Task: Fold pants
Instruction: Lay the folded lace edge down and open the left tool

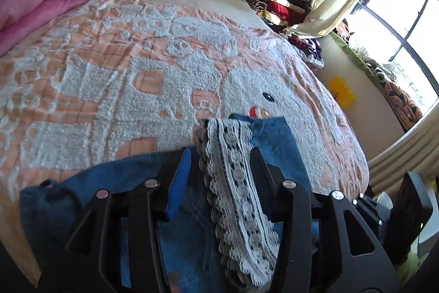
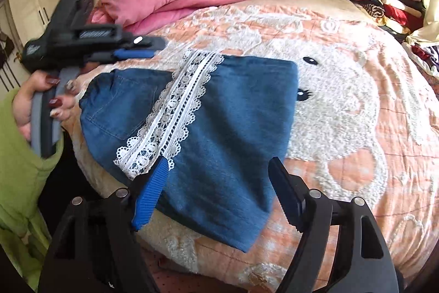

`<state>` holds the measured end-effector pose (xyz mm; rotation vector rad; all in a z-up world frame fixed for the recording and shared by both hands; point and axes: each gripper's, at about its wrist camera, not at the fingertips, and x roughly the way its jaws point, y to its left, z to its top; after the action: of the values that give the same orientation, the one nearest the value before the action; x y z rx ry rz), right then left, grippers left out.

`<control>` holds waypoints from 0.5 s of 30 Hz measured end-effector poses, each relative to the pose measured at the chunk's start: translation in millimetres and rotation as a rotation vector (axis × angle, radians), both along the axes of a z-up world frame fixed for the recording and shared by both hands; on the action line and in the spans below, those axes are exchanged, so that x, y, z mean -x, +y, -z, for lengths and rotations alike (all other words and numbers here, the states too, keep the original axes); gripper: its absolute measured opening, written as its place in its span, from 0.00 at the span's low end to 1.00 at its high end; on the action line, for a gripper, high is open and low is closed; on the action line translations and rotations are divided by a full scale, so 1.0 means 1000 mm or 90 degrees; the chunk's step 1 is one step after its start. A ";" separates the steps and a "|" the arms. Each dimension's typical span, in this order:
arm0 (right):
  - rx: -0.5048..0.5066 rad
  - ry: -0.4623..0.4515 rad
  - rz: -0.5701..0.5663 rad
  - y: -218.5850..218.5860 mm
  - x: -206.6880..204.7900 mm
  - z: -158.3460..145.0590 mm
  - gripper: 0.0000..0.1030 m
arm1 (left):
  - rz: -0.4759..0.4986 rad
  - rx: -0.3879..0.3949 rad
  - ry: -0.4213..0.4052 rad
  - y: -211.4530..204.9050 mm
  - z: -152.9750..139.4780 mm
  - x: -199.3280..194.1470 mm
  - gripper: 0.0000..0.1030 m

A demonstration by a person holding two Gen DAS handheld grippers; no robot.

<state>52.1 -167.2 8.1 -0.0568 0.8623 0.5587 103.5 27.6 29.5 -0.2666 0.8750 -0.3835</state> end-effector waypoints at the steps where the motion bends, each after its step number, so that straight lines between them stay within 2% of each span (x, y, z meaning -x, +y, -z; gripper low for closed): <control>1: -0.002 -0.003 0.005 -0.003 0.001 -0.001 0.72 | 0.001 -0.002 0.001 -0.001 0.001 0.004 0.38; 7: -0.012 -0.011 0.027 -0.014 0.003 -0.007 0.72 | 0.007 0.012 0.049 0.001 0.021 0.040 0.38; 9: -0.015 -0.011 0.031 -0.018 0.005 -0.008 0.72 | 0.018 0.023 0.076 0.001 0.031 0.052 0.30; 10: -0.015 -0.010 0.033 -0.019 0.006 -0.008 0.72 | 0.023 0.031 0.086 0.001 0.035 0.056 0.19; 11: -0.015 -0.010 0.034 -0.019 0.007 -0.007 0.72 | 0.027 0.041 0.098 0.000 0.039 0.061 0.15; 15: -0.016 -0.006 0.028 -0.017 0.010 -0.004 0.72 | 0.044 0.070 0.126 -0.002 0.046 0.075 0.15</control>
<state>42.0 -184.2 11.9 -0.0181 0.8450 0.5280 28.6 25.7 -16.9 -0.3820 1.0615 -0.4764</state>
